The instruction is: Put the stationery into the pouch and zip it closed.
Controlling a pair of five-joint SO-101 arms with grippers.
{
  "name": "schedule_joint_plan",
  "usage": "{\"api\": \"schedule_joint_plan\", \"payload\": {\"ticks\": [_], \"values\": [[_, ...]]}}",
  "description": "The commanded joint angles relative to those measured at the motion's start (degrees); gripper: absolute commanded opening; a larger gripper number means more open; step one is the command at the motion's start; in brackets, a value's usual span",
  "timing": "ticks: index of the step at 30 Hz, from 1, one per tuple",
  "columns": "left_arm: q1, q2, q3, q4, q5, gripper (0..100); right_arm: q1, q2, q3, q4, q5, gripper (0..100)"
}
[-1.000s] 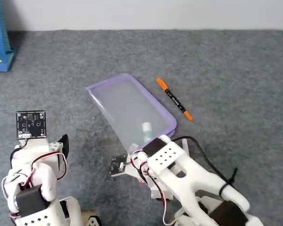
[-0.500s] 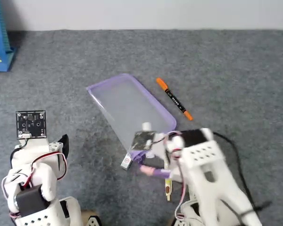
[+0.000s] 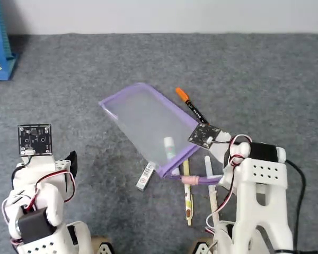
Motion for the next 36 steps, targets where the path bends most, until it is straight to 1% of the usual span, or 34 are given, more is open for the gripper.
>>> {"api": "schedule_joint_plan", "payload": {"ticks": [1,4,6,8,11,14,17,23,26,29,34,36], "values": [[0.1,0.4,-0.3,0.4,-0.5,27,0.7,-2.8,-4.3,3.6,0.2,34.4],[0.1,0.4,0.8,-0.1,-0.5,27,-3.6,-6.1,-4.1,5.1,-2.1,33.2],[0.2,0.4,1.4,-0.2,-0.5,27,-9.0,-7.6,-4.1,6.9,-5.1,31.0],[0.2,0.4,1.4,-0.2,-0.5,27,-16.1,-8.6,-4.1,7.9,-9.0,29.0],[0.2,0.4,1.4,-0.2,-0.5,27,-25.9,-8.2,-4.1,5.8,-16.2,27.1],[0.2,0.4,1.4,-0.2,-0.5,27,-31.4,-5.4,-4.0,2.1,-20.9,27.0],[0.1,0.4,1.4,-0.1,-0.5,27,-33.5,0.8,-4.0,-0.6,-22.0,27.0],[0.1,0.4,1.5,0.1,-0.5,27,-33.6,15.6,-4.0,-8.3,-22.2,27.0],[0.1,0.4,1.5,0.1,-0.5,27,-33.6,20.5,-4.1,-11.6,-22.2,27.0],[0.1,0.4,1.9,0.2,-0.5,27,-33.6,23.5,-4.1,-12.1,-21.8,26.3],[0.1,0.4,3.3,-0.2,-0.6,27,-33.6,23.3,-4.4,-12.6,-21.8,14.1],[0.1,0.4,3.3,-0.2,-0.6,27,-33.6,22.4,-4.4,-12.6,-22.1,13.9]]}}
